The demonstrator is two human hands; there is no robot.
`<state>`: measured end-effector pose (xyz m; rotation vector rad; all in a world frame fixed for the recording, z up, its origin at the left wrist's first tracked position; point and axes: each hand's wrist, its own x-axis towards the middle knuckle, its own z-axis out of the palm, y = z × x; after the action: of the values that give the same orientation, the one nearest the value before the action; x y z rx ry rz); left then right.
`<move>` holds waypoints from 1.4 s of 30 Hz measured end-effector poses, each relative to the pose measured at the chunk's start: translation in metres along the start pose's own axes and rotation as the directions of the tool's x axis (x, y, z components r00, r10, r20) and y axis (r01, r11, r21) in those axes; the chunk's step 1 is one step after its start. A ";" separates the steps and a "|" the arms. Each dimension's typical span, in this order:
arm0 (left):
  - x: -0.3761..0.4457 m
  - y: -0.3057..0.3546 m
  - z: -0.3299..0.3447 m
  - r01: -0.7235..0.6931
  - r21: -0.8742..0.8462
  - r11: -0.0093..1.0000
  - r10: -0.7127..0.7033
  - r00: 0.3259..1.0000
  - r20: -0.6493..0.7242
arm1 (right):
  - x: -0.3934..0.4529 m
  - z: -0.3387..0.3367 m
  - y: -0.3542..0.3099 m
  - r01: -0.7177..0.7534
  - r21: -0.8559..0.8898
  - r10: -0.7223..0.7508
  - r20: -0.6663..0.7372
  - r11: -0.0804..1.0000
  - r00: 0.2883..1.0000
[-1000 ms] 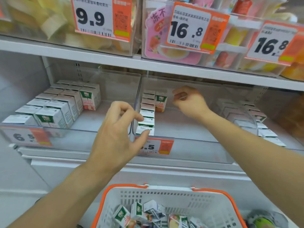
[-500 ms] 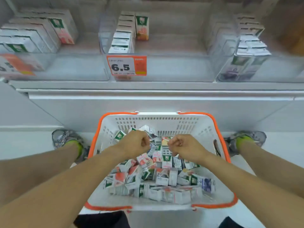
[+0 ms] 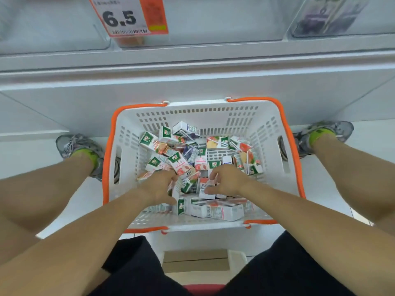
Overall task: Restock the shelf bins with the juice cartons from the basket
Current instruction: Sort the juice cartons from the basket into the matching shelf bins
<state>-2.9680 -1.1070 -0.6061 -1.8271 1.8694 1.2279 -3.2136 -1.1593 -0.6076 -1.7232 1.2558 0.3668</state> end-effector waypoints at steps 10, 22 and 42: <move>0.005 -0.015 -0.004 -0.013 -0.359 0.933 -0.091 0.958 -0.271 | 0.027 -0.015 -0.003 -0.004 0.082 -0.003 0.074 0.997 0.997; 0.016 -0.008 -0.017 0.118 -0.452 0.884 -0.213 0.963 -0.167 | 0.042 -0.011 0.003 -0.079 0.102 0.087 -0.067 0.992 0.994; -0.052 0.068 -0.121 -0.145 -0.923 0.356 0.058 0.989 -0.133 | -0.064 -0.164 -0.107 0.304 0.326 -0.329 0.024 0.895 0.944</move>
<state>-2.9759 -1.1652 -0.4697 -2.2194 1.3137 2.7259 -3.1931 -1.2518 -0.4251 -1.5800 0.8980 0.0324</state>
